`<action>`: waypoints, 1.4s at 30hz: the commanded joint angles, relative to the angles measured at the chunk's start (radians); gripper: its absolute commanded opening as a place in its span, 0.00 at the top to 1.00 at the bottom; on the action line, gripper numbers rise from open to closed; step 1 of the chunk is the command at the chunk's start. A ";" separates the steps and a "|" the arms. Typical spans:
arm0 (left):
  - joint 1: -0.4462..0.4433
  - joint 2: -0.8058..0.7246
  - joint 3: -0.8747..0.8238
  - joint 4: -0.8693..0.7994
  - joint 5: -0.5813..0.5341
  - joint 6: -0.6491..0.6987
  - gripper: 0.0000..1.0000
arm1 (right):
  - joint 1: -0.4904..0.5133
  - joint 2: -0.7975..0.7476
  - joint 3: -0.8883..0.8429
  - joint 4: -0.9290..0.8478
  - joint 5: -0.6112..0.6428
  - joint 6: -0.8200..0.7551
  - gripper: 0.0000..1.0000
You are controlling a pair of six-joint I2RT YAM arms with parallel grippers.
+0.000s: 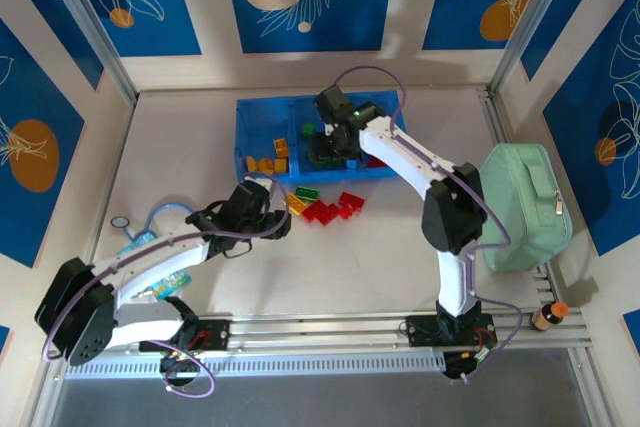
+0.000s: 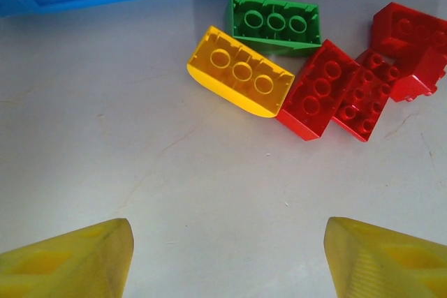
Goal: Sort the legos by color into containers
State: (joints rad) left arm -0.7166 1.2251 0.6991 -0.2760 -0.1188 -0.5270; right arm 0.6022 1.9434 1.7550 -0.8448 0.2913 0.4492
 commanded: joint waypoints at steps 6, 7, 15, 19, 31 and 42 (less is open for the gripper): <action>-0.002 0.148 0.123 0.035 0.040 -0.018 0.28 | -0.034 -0.227 -0.304 0.121 -0.011 0.058 0.36; -0.002 0.158 0.131 0.039 0.045 -0.018 0.28 | -0.045 -0.242 -0.334 0.127 -0.019 0.061 0.36; -0.003 0.169 0.142 0.054 0.066 -0.011 0.28 | -0.078 -0.235 -0.474 0.169 -0.090 0.042 0.37; -0.004 0.139 0.120 0.060 0.064 -0.008 0.29 | -0.088 -0.194 -0.502 0.200 -0.096 0.040 0.37; -0.004 0.106 0.089 0.046 0.042 -0.005 0.29 | -0.077 -0.070 -0.444 0.183 -0.039 0.063 0.31; -0.003 0.109 0.085 0.043 0.031 0.005 0.29 | -0.070 -0.011 -0.433 0.187 -0.048 0.072 0.28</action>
State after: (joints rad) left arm -0.7166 1.3491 0.7979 -0.2245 -0.0723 -0.5331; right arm 0.5243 1.9121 1.3098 -0.6479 0.2543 0.5049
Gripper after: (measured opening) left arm 0.708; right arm 0.716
